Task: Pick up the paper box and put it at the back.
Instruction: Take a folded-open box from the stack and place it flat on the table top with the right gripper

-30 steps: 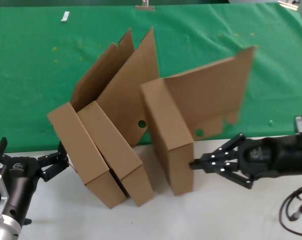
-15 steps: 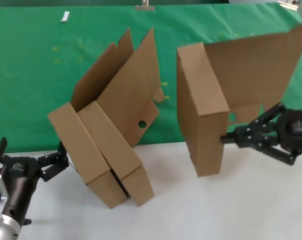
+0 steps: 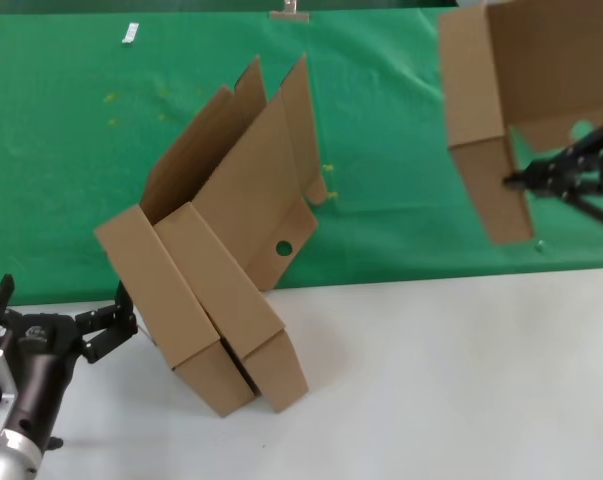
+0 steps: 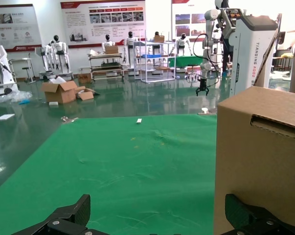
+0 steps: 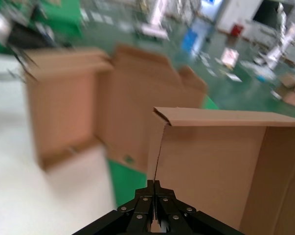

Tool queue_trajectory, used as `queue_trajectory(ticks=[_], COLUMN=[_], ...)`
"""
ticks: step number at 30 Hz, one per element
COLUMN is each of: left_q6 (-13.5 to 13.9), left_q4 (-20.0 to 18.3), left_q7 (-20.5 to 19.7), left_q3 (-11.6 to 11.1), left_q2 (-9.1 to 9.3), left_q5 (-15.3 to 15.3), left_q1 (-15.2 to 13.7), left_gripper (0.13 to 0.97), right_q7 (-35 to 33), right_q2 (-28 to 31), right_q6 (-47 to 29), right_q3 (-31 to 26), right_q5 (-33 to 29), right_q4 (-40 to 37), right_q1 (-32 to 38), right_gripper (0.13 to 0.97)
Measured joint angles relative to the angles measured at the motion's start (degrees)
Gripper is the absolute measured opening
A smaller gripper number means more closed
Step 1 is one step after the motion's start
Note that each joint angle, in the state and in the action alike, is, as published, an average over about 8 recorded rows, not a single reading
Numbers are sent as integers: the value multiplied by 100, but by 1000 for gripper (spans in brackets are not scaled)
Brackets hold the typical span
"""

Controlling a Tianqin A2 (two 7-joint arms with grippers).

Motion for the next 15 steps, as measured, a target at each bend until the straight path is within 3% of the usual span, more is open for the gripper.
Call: queue_trajectory(ticks=[7,15], left_q6=[0,0], left_q4=[0,0], left_q7=[0,0], left_q3=[0,0], left_q2=[0,0], left_q5=[0,0], left_q1=[0,0], left_gripper=[966,966], right_q7=[-616,-1286], right_q2=[-778,-1980], right_q6=[761,2147], right_q3=[-60,-506], right_q5=[-1347,-2755], right_q4=[-1473,-3433], right_q1=[901,1801], right_gripper=[152,152])
